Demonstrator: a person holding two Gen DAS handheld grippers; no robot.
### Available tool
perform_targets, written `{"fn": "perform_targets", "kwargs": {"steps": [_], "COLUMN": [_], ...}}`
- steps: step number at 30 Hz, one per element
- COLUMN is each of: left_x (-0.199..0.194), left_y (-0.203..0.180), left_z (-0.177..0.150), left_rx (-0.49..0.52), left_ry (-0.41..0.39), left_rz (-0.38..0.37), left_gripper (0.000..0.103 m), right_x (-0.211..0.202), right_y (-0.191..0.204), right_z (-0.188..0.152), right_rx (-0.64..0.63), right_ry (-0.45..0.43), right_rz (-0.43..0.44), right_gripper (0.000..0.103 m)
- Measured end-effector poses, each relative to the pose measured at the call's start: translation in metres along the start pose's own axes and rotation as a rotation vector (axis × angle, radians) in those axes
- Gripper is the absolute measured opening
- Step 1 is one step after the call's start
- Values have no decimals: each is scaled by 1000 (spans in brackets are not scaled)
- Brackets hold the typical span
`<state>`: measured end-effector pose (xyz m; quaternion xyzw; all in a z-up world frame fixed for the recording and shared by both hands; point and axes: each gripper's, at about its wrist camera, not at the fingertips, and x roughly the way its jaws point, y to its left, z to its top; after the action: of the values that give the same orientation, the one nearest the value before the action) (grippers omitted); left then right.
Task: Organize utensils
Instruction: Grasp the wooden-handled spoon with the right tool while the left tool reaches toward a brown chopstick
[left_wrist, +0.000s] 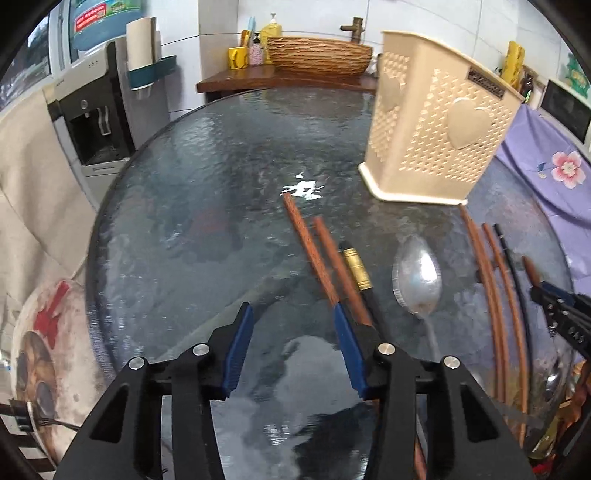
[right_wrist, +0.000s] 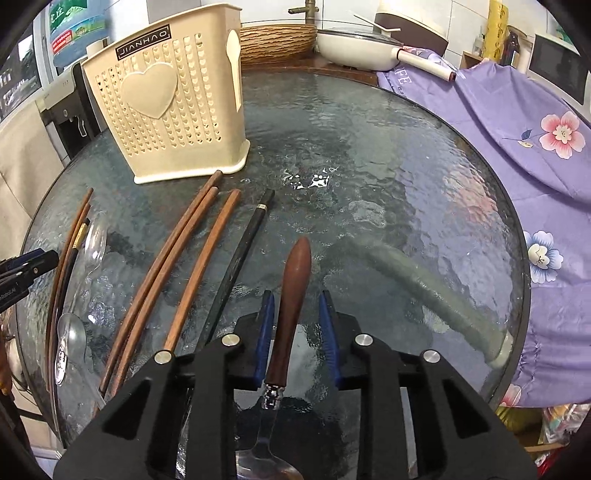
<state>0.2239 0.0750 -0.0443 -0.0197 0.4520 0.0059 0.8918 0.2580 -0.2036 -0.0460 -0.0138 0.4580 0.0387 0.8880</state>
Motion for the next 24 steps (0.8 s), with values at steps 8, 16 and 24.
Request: {"fn": "perform_targets", "kwargs": {"steps": [8, 16, 24], "left_x": [-1, 14, 29], "left_y": [3, -6, -11], "left_z": [9, 17, 38], "left_rx": [-19, 1, 24], "left_ry": [-2, 18, 42], "left_rz": [-31, 1, 36], "left_gripper": [44, 44, 35], "right_x": [2, 8, 14], "right_y": [6, 6, 10], "right_z": [3, 12, 21], "right_rx": [-5, -2, -34], "right_ry": [16, 22, 25], "right_rz": [-2, -7, -12], "right_gripper": [22, 15, 15]}}
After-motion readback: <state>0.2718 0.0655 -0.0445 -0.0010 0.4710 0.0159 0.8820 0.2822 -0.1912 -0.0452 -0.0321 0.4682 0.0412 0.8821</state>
